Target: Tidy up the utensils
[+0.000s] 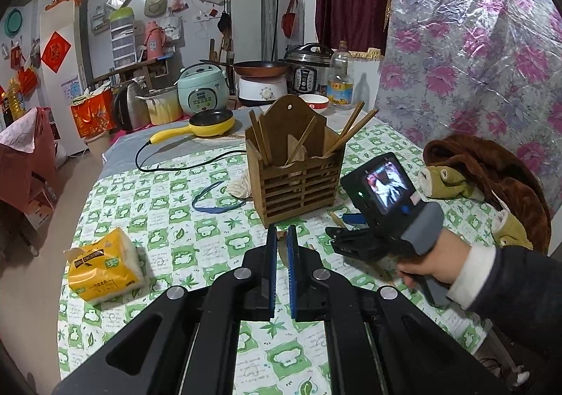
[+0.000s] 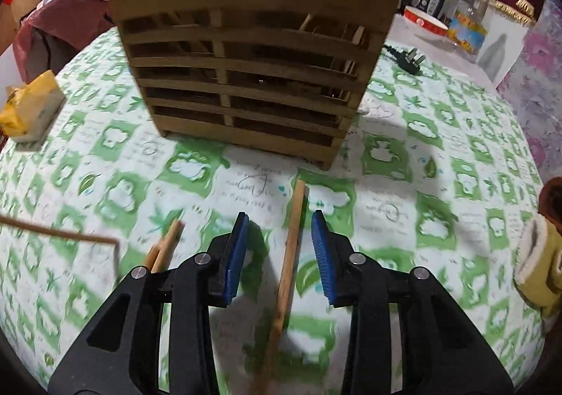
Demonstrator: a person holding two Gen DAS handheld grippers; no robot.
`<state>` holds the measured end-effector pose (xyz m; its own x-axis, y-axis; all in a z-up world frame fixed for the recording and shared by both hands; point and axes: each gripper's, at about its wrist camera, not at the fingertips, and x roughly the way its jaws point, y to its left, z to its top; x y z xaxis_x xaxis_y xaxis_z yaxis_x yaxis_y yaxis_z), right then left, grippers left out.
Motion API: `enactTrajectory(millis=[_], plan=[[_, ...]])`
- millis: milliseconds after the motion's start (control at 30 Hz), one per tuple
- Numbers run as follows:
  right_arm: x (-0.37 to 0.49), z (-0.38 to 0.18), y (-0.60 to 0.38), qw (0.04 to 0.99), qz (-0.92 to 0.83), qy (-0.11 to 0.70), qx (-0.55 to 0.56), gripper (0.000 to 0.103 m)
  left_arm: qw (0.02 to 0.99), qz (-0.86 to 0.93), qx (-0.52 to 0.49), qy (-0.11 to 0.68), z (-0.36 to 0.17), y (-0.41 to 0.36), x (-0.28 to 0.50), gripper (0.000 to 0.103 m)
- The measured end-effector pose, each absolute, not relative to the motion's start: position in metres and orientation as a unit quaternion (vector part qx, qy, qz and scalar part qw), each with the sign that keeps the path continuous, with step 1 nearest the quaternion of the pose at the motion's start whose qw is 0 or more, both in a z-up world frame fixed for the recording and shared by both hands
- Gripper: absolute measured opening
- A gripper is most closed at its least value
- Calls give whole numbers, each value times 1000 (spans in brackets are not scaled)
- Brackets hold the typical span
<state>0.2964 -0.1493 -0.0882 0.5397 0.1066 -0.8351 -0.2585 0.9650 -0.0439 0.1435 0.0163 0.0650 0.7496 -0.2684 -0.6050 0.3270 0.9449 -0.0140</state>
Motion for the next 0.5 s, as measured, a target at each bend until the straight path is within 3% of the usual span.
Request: enactTrajectory(millis=[133,167,200,500], plan=[[304,-88,-154,871,110,474,-57,31,934,-162,46,314,65,17,144,6],[305,-88,-156,871,113,476,-48,24,934,-163,45,314,65,17,145,6],[305,-88,-159,872,109,476,-42,7,934,-163,45,314,65,17,145,6],[281,-56,-173,892,125,435,-6,6,933,-162,49,318,66,16,146,6]])
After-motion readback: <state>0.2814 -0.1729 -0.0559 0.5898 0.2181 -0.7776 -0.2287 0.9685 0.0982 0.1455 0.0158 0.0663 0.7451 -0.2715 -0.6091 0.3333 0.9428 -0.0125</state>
